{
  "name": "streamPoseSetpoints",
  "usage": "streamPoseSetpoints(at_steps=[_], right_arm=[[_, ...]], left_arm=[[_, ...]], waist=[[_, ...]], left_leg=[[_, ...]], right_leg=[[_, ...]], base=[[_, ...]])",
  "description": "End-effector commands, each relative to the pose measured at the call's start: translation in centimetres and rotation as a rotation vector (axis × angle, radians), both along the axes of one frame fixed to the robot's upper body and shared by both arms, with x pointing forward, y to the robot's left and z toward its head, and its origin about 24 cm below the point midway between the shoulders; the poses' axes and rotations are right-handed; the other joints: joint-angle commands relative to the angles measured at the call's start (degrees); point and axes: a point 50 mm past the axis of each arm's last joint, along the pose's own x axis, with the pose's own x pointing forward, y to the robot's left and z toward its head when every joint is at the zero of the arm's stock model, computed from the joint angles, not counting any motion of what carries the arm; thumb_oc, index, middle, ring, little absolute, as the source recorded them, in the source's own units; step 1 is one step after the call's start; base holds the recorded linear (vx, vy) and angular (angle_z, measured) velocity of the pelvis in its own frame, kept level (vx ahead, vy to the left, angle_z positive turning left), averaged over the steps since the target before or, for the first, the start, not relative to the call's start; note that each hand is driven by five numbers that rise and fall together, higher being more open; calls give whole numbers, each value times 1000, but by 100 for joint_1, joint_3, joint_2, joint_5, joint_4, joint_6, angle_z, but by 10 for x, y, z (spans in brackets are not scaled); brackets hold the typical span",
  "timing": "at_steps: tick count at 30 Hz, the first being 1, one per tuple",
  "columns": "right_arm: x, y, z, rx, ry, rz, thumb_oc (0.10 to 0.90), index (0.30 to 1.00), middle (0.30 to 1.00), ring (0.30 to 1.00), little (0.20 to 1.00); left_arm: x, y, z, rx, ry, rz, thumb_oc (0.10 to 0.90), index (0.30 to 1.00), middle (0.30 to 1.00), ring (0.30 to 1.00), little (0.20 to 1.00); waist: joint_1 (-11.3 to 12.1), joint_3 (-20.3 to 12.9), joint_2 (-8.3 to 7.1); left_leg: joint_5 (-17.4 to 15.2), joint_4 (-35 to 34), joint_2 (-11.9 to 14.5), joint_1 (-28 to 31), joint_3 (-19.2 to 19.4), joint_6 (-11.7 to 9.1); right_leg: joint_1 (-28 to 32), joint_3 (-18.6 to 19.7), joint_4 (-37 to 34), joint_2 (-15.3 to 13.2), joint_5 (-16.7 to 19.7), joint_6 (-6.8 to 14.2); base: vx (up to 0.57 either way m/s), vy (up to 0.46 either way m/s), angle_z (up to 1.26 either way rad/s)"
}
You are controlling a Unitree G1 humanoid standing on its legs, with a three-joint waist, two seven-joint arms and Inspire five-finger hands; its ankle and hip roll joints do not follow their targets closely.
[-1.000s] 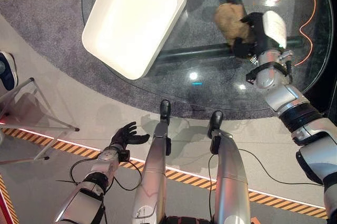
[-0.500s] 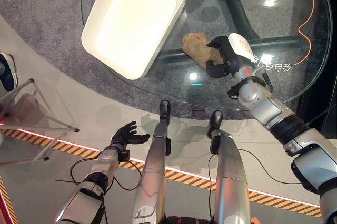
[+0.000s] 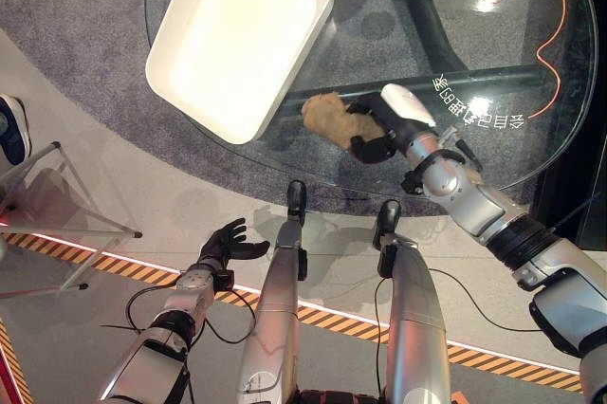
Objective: Wipe the table with a cloth and put it in the basket.
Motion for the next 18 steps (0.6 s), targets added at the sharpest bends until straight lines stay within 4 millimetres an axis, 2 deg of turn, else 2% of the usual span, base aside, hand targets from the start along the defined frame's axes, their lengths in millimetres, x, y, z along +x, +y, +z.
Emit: streamPoseSetpoints(at_steps=[1,8,13,18], right_arm=[[-27,46,44,106,-184,294,100,300,300,300,200],[-29,48,42,118,-173,311,100,300,300,300,200],[-27,42,42,146,-208,259,100,300,300,300,200],[-21,28,49,270,-289,152,100,300,300,300,200]], left_arm=[[-15,13,-11,-2,18,80,800,900,900,900,900],[-10,12,-5,-16,-24,106,800,900,900,900,900],[-6,15,2,-93,-86,201,800,900,900,900,900],[-3,33,15,-264,-220,500,800,900,900,900,900]], waist=[[-2,-127,-104],[1,-127,-101],[26,-127,-110],[54,-127,-123]], left_leg=[[-378,582,-360,172,419,328],[-345,548,-344,196,418,311],[-329,524,-352,212,383,315],[-344,538,-376,244,297,327]], right_leg=[[307,-315,-796,326,612,91],[330,-335,-768,315,599,90],[347,-355,-773,305,604,87],[361,-329,-719,313,568,81]], base=[[0,0,0],[0,0,0],[0,0,0],[0,0,0]])
